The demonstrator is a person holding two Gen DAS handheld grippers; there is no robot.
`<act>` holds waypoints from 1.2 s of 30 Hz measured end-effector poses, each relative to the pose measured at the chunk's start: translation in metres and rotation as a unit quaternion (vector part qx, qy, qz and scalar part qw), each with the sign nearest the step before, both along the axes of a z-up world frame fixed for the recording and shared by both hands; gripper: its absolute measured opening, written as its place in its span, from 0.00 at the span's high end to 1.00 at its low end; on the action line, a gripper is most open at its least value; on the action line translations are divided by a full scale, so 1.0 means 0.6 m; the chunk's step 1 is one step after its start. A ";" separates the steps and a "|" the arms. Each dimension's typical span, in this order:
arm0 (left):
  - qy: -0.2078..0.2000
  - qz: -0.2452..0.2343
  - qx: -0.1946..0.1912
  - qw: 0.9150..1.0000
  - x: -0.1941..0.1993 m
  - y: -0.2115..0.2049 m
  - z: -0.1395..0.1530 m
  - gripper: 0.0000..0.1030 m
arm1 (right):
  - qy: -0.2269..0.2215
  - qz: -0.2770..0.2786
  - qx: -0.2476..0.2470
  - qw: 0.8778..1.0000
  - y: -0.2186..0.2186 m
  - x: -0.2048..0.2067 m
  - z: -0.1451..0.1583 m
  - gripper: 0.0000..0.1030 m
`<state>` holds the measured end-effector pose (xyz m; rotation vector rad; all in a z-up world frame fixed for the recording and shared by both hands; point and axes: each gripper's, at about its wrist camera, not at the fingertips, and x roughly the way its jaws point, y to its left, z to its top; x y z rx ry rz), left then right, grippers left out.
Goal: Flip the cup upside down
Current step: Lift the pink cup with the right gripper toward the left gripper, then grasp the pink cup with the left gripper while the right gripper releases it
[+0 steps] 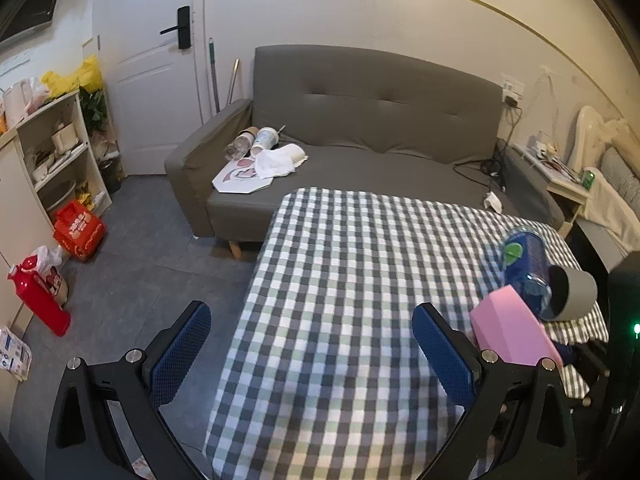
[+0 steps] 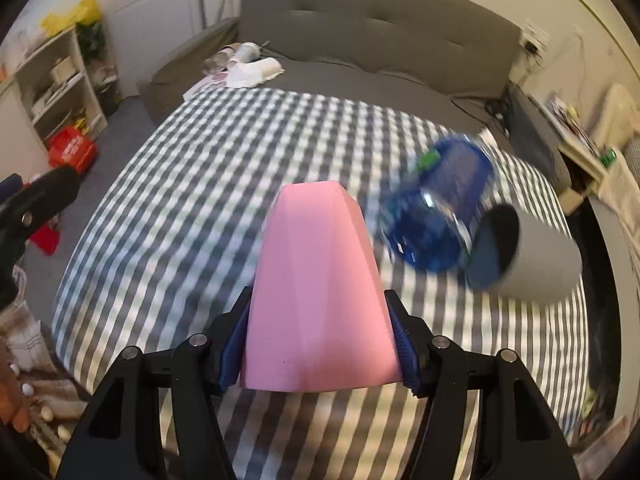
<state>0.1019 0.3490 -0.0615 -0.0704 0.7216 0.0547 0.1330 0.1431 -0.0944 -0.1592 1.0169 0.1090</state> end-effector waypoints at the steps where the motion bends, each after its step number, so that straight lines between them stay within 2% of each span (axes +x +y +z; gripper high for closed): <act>1: -0.001 -0.002 0.001 1.000 -0.004 -0.003 0.000 0.00 | 0.001 -0.006 0.001 1.000 -0.003 -0.010 -0.001 0.40; 7: 0.010 -0.026 -0.005 1.000 -0.023 -0.019 -0.008 0.00 | 0.020 -0.029 0.014 0.999 -0.017 -0.041 -0.024 0.40; 12: 0.015 -0.026 0.008 1.000 -0.029 -0.038 -0.011 0.00 | 0.019 -0.008 0.028 0.999 -0.024 -0.049 -0.026 0.40; 14: 0.012 -0.025 0.014 1.000 -0.033 -0.045 -0.011 0.00 | 0.021 0.006 0.042 0.999 -0.026 -0.050 -0.022 0.31; 17: 0.012 -0.020 0.027 0.999 -0.036 -0.053 -0.010 0.00 | 0.003 0.006 0.057 0.998 -0.040 -0.064 -0.007 0.24; 25: 0.004 -0.009 0.046 0.999 -0.057 -0.076 0.005 0.00 | -0.035 0.015 0.093 0.995 -0.097 -0.110 0.037 0.23; 28: 0.019 -0.012 0.047 0.999 -0.064 -0.097 0.008 0.00 | -0.052 0.024 0.091 0.994 -0.119 -0.123 0.063 0.23; 31: 0.027 -0.026 0.038 0.999 -0.071 -0.119 0.014 0.00 | -0.075 0.026 0.079 0.994 -0.154 -0.142 0.088 0.23; 36: 0.057 -0.048 0.001 0.997 -0.072 -0.169 0.023 0.00 | -0.099 0.001 0.057 0.993 -0.222 -0.156 0.114 0.23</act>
